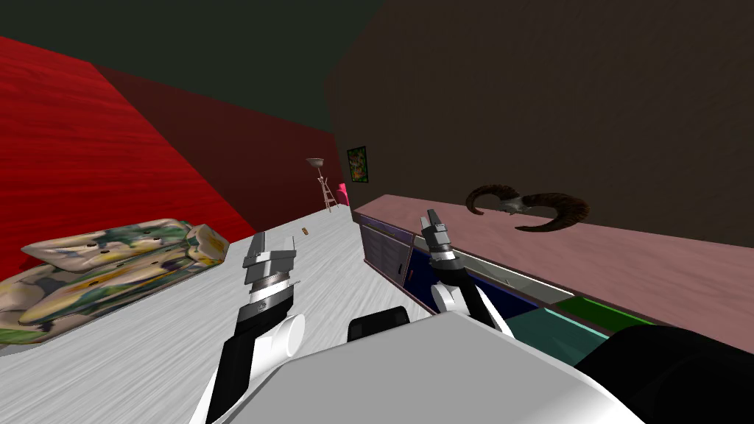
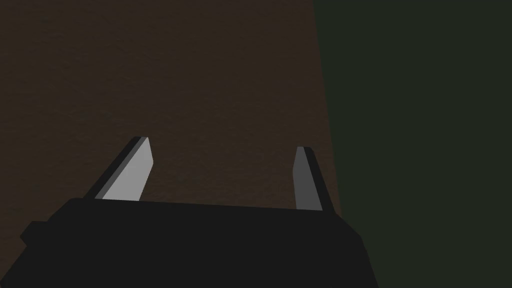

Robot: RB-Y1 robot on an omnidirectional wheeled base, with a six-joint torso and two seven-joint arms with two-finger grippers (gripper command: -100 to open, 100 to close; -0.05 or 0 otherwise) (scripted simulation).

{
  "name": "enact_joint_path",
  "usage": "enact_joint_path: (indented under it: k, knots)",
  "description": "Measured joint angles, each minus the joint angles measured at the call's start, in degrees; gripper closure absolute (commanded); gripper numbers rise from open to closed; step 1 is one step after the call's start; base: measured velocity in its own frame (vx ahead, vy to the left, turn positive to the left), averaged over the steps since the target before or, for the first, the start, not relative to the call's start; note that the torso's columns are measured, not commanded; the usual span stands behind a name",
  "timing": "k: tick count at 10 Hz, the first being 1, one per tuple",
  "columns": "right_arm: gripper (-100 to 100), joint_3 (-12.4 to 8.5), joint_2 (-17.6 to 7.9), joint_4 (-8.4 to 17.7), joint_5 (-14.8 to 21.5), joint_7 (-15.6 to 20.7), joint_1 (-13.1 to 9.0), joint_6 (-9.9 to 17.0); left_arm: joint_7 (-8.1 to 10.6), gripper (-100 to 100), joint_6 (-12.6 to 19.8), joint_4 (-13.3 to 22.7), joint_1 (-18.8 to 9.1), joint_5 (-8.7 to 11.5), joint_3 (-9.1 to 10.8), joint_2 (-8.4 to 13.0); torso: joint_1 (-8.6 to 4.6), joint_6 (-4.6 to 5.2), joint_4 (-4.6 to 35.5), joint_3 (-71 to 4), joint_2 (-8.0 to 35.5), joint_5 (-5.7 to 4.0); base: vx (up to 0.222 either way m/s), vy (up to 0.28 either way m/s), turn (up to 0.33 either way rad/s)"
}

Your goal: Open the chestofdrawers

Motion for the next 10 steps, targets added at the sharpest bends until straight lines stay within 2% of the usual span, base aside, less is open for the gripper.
enact_joint_path:
  k: [2, 9, 10]
  knots:
    - [0, 0.00, 0.00, 0.00, 0.00, 0.00, 0.00, 0.00, 0.00, 0, 0.00, 0.00, 0.00, 0.00, 0.00, 0.00, 0.00, 0.00, 6.00, -12.00, 5.97, 0.00, 0.000, 0.000, 0.000]
    - [0, 0.00, 0.00, -0.02, 0.00, 0.00, 0.00, -0.01, 0.00, 0, -0.01, -0.02, 0.00, 0.00, 0.00, 0.00, 0.00, 0.00, 35.37, -70.73, 35.39, 0.00, 0.000, 0.000, 0.000]
    - [-100, 0.00, 0.00, -0.02, 0.00, 0.00, 0.00, -0.01, 0.00, 0, -0.01, -0.02, 0.00, 0.00, 0.00, 0.00, 0.00, 0.00, 39.60, -79.19, 39.62, 0.00, 0.010, 0.007, 0.001]
